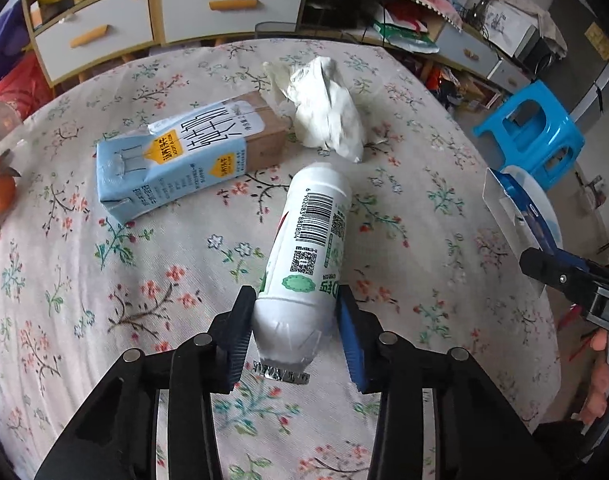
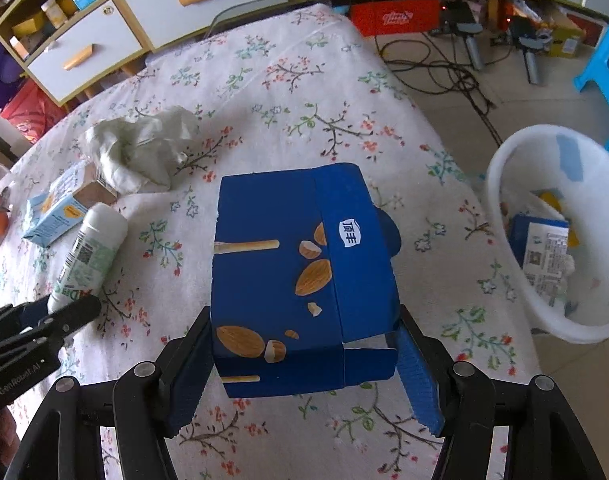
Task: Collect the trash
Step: 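Drop the blue box into the bin with the right tool while the left tool carries the bottle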
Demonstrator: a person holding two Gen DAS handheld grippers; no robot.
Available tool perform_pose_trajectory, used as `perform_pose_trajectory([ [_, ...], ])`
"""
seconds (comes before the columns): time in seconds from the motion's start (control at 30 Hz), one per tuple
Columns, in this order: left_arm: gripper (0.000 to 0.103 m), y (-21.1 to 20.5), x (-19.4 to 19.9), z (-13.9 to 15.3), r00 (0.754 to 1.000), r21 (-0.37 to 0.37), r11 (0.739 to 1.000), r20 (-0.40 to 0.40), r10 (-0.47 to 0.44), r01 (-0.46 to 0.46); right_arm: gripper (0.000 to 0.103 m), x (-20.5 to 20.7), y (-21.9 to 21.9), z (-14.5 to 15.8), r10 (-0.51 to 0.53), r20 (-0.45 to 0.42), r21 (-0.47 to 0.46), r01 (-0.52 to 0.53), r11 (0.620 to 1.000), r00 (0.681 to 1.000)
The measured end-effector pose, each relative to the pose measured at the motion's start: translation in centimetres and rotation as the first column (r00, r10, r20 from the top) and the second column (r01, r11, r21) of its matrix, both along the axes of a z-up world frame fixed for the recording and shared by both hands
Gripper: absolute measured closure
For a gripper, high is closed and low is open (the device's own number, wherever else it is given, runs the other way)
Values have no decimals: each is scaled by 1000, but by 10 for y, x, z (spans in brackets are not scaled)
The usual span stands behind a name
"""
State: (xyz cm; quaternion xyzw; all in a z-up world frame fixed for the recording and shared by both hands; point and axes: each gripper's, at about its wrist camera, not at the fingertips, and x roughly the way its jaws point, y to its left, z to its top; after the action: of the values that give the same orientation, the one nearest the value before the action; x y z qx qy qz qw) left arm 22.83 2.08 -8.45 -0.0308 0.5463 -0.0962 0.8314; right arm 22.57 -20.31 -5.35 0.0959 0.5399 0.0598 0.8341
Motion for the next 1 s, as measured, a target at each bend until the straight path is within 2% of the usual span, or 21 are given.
perform_pose_trajectory([
  [0.5, 62, -19, -24, 27, 999, -47, 999, 36, -13, 15, 32, -14, -44, 18, -66, 29, 18, 65, 998, 997],
  [1.0, 62, -54, -28, 36, 998, -108, 993, 52, -38, 43, 32, -28, -139, 20, -240, 24, 20, 240, 971, 970],
])
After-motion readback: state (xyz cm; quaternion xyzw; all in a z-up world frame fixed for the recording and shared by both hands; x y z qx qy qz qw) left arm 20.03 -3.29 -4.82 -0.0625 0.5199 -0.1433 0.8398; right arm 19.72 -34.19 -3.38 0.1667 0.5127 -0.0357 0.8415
